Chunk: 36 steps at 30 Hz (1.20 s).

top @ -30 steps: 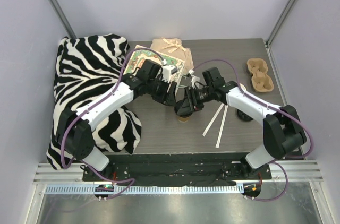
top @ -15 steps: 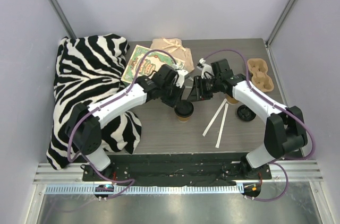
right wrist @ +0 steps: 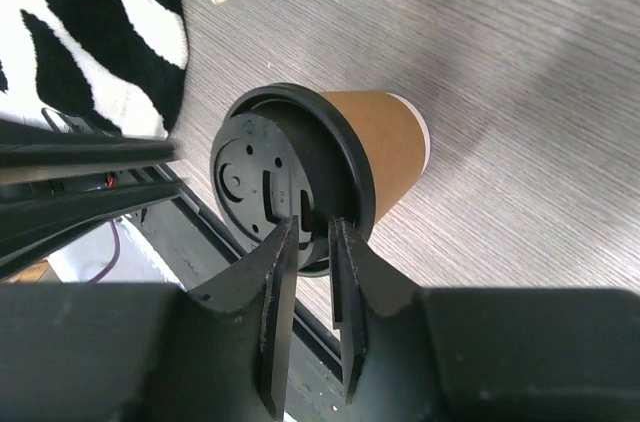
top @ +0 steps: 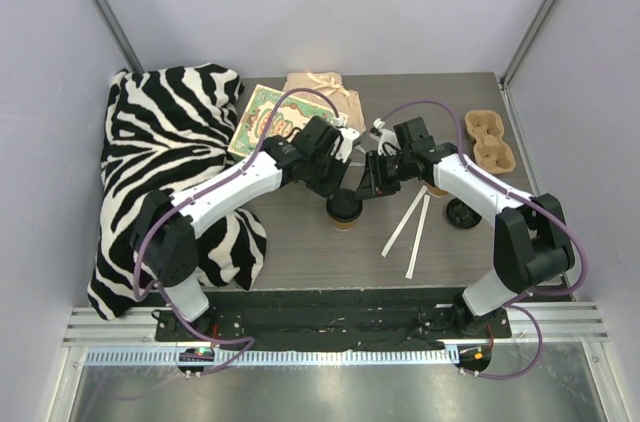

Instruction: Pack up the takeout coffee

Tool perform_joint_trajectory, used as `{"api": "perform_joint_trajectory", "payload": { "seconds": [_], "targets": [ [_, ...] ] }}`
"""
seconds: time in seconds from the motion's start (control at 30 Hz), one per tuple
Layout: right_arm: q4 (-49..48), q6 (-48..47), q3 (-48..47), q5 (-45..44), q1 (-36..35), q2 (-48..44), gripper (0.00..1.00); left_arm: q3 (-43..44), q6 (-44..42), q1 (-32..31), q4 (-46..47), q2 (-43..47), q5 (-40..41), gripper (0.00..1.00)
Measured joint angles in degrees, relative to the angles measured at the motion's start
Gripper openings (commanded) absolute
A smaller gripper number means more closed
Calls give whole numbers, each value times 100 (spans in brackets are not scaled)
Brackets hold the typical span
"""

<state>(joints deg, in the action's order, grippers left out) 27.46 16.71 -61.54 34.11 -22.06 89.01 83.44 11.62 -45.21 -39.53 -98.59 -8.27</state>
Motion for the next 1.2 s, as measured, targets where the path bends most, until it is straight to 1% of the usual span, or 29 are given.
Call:
{"api": "perform_joint_trajectory", "payload": {
  "seconds": [0.27, 0.37, 0.4, 0.5, 0.57, 0.73, 0.9, 1.0, 1.1, 1.2],
  "targets": [
    [-2, 17, 55, 0, 0, 2, 27, 94, -186, -278, -146, 420, 142, 21],
    [0, 17, 76, 0, 0, 2, 26, -101, -208, -341, -26, 411, 170, 21],
    [-2, 17, 81, 0, 0, 2, 26, -197, -243, -350, 2, 380, 184, 20],
    [-2, 20, 85, 0, 0, 2, 23, -417, -356, -352, 42, 120, 245, 19],
    [-4, 15, 94, -42, 17, 2, 22, -481, -422, -348, -2, -11, 232, 19],
    [-39, 31, 105, -39, 35, 7, 18, -514, -570, -330, -28, 9, 269, 19],
    [-90, 48, 111, -42, 20, 9, 17, -332, -636, -330, -190, 68, 260, 22],
    [-81, 57, 157, -50, 17, 9, 17, -35, -632, -330, -238, 208, 212, 22],
    [-79, 61, 164, -39, 4, 9, 17, 162, -619, -330, -103, 212, 146, 22],
    [-76, 63, 164, -35, 4, 9, 17, 131, -601, -330, 9, 210, 59, 22]
  ]
}}
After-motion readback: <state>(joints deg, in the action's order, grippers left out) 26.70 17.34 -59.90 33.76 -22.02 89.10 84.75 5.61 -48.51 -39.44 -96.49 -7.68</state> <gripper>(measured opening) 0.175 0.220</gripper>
